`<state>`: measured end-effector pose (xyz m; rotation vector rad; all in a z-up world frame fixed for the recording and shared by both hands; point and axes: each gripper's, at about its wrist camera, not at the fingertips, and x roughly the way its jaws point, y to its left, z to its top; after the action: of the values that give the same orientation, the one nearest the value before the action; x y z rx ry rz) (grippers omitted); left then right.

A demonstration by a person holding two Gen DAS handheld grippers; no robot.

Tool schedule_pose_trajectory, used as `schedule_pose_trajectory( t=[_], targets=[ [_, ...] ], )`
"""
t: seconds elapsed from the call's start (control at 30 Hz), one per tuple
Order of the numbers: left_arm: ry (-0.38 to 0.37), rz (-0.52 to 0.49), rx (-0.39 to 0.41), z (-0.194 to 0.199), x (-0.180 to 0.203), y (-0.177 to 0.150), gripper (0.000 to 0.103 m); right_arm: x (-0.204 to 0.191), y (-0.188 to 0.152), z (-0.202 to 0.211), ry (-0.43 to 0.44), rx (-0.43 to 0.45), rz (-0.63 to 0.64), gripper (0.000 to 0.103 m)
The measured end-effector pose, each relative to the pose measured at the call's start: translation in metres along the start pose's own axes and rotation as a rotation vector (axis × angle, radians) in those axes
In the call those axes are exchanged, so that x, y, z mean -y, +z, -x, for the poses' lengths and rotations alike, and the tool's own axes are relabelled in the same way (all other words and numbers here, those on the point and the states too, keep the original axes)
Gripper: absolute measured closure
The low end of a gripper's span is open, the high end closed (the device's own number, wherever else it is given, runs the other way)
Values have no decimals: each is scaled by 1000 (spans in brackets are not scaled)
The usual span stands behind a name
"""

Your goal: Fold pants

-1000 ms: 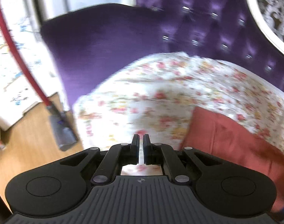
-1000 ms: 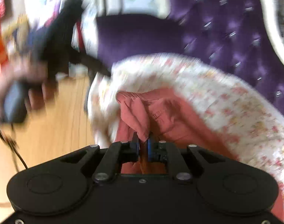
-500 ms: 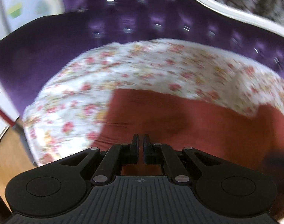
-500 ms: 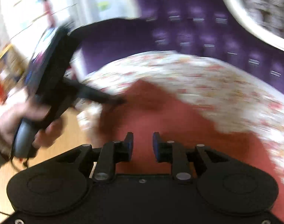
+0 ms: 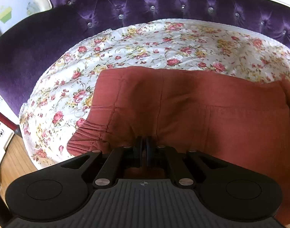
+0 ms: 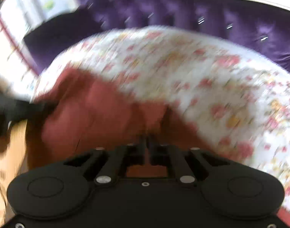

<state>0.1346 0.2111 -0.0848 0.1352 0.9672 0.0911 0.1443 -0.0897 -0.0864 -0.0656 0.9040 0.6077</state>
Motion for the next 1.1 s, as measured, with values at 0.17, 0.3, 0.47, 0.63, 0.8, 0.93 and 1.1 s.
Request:
schedule_pose_trajectory(
  t=[0.17, 0.3, 0.47, 0.63, 0.8, 0.93, 1.1],
  targets=[
    [8, -2, -3, -1, 3, 0, 97, -32, -24, 5, -17, -17, 160, 93],
    [3, -1, 0, -1, 1, 0, 97, -11, 4, 29, -72, 154, 29, 63],
    [0, -6, 5, -1, 0, -1, 97, 24, 31, 2, -39, 84, -27, 48],
    [3, -36, 27, 0, 2, -4, 97, 27, 30, -31, 133, -48, -54, 53],
    [28, -83, 52, 0, 6, -7, 97, 39, 41, -36, 242, 35, -154, 54],
    [57, -126, 75, -2, 10, -9, 97, 50, 57, -45, 211, 68, -221, 96],
    [86, -149, 97, -6, 10, -8, 98, 39, 61, -65, 53, 46, -146, 98]
  ],
)
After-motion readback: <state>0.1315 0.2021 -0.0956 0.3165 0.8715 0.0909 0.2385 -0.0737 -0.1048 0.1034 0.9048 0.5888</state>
